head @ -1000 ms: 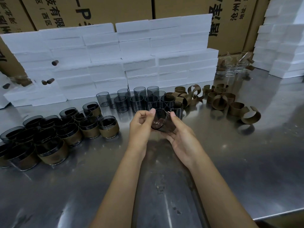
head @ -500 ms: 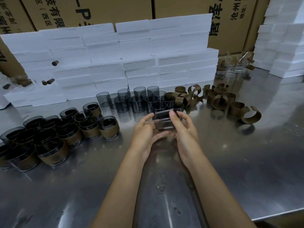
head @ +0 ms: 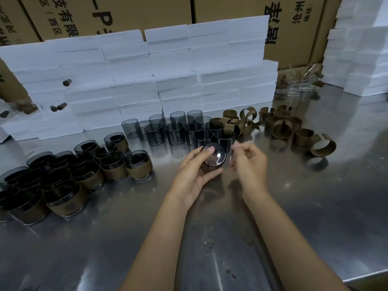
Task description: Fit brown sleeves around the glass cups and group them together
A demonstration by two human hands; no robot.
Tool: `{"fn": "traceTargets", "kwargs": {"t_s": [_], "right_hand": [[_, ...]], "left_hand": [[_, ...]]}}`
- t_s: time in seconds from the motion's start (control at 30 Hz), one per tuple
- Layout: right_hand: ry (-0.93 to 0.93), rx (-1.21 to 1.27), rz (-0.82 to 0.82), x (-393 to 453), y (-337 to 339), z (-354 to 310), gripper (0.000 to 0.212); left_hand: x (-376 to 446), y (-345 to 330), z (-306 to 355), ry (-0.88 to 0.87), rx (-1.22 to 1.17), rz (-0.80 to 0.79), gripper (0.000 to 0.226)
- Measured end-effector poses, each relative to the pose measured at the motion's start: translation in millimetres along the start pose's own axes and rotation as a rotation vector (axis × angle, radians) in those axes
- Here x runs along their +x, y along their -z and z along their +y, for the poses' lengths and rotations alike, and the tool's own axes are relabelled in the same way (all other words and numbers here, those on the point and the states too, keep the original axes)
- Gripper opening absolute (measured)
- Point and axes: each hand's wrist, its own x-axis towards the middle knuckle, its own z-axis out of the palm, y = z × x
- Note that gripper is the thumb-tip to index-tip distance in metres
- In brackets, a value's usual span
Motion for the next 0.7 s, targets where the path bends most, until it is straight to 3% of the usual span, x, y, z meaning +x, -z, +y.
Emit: {"fn": "traceTargets", "kwargs": {"t_s": [0.13,0.33,0.5,0.6,0.7], "right_hand": [[-0.061,-0.155,0.126,54,3,-2,0.015],[-0.094,-0.524,-0.035,106,-2,7,0.035],[-0.089,-0.577,-0.07,125,-10,9,0.048],[-0.069,-0.632,-0.086,133,-11,11,0.041],[-0.069,-0.589,-0.062,137,-9,12,0.017]], "left_hand": [[10,4,2,0.017,-0.218,0.062,0.019],[19,7,4,0.012,-0.33,0.044,0.014],[20,9,4,0.025,-0.358,0.016,0.016],[21,9,4,0.032,-0.352,0.018,0.017],[21,10,4,0.043,-0.346,0.009,0.02]]}}
